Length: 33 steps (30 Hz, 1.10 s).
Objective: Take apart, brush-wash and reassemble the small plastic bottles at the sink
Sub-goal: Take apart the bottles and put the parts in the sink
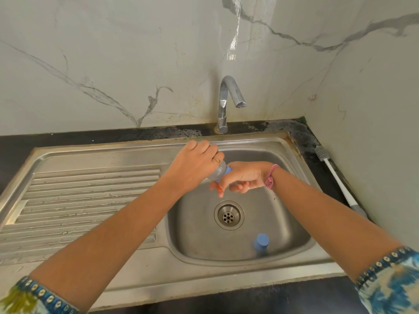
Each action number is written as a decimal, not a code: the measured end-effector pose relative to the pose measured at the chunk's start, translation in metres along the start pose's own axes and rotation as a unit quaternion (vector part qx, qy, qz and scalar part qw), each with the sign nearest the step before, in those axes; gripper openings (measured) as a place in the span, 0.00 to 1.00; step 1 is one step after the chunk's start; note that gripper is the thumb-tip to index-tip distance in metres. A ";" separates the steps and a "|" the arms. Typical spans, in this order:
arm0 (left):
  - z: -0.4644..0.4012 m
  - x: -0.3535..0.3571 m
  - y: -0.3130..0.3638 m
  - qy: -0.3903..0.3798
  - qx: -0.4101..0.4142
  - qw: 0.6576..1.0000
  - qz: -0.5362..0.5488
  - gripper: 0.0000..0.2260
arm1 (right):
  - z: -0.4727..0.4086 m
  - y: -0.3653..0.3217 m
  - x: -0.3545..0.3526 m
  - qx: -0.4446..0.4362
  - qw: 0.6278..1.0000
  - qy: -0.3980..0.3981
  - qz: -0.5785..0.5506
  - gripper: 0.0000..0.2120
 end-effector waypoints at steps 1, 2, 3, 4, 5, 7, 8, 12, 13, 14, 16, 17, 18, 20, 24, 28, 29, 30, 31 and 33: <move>0.001 0.002 0.001 -0.001 0.000 1.000 0.003 0.15 | -0.001 -0.001 0.000 -0.004 1.000 0.013 0.011 0.01; 0.001 0.006 0.000 -0.006 0.000 1.000 0.014 0.13 | -0.002 -0.002 -0.001 -0.009 0.999 0.028 0.027 0.02; 0.001 0.009 -0.001 -0.011 -0.001 1.000 0.028 0.12 | -0.002 -0.004 -0.002 -0.012 0.998 0.043 0.046 0.04; 0.001 0.011 -0.001 -0.014 -0.003 0.999 0.039 0.12 | -0.002 -0.005 -0.003 -0.012 0.996 0.058 0.064 0.05; 0.001 0.012 -0.002 -0.023 -0.005 0.999 0.046 0.13 | -0.001 -0.007 -0.004 -0.010 0.994 0.073 0.083 0.06; 0.000 0.013 -0.002 -0.035 -0.008 0.998 0.053 0.15 | -0.001 -0.009 -0.007 -0.011 0.988 0.102 0.116 0.07; -0.001 0.013 -0.004 -0.031 -0.012 0.998 0.058 0.16 | 0.000 -0.012 -0.008 -0.018 0.985 0.118 0.127 0.08; -0.005 0.014 -0.011 -0.050 -0.038 0.995 0.082 0.19 | 0.003 -0.027 -0.017 -0.058 0.955 0.205 0.209 0.11; -0.007 0.015 -0.015 -0.077 -0.052 0.991 0.097 0.19 | 0.004 -0.031 -0.021 -0.056 0.936 0.236 0.254 0.12; -0.007 0.021 -0.020 -0.120 -0.080 0.982 0.120 0.19 | 0.006 -0.035 -0.027 -0.046 0.907 0.279 0.312 0.12; 0.003 0.047 -0.030 -0.265 -0.159 0.909 0.281 0.16 | 0.017 -0.051 -0.033 -0.061 0.783 0.402 0.471 0.11; 0.014 0.060 -0.027 -0.350 -0.195 0.814 0.420 0.15 | 0.024 -0.064 -0.028 -0.116 0.688 0.462 0.547 0.12; 0.025 0.065 -0.019 -0.410 -0.216 0.701 0.542 0.14 | 0.033 -0.073 -0.018 -0.184 0.602 0.503 0.592 0.15; 0.034 0.062 -0.006 -0.431 -0.208 0.554 0.682 0.13 | 0.046 -0.084 -0.004 -0.301 0.520 0.511 0.615 0.19; 0.042 0.065 -0.002 -0.448 -0.186 0.582 0.652 0.11 | 0.021 -0.073 -0.019 -0.209 0.845 0.203 0.448 0.22; 0.040 0.070 -0.009 -0.426 -0.157 0.700 0.551 0.21 | 0.024 -0.047 -0.020 -0.047 0.956 0.047 0.285 0.27; 0.038 0.069 -0.011 -0.409 -0.165 0.700 0.562 0.21 | 0.025 -0.043 -0.023 -0.027 0.969 0.046 0.242 0.24; 0.036 0.067 -0.012 -0.396 -0.168 0.700 0.571 0.21 | 0.023 -0.037 -0.025 -0.017 0.979 0.039 0.199 0.20; 0.035 0.066 -0.012 -0.391 -0.172 0.700 0.573 0.21 | 0.021 -0.033 -0.026 -0.021 0.985 0.034 0.165 0.17; 0.036 0.068 -0.013 -0.400 -0.180 0.692 0.573 0.22 | 0.018 -0.032 -0.028 -0.068 0.983 0.054 0.159 0.12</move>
Point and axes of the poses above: each hand's wrist, its own z-axis away from the middle knuckle, its own x-axis out of the palm, y = z × x, the point moved 9 cm from there along -z, towards the middle knuckle, and after that the axes turned 3 degrees about -y, right-handed, at the moved point
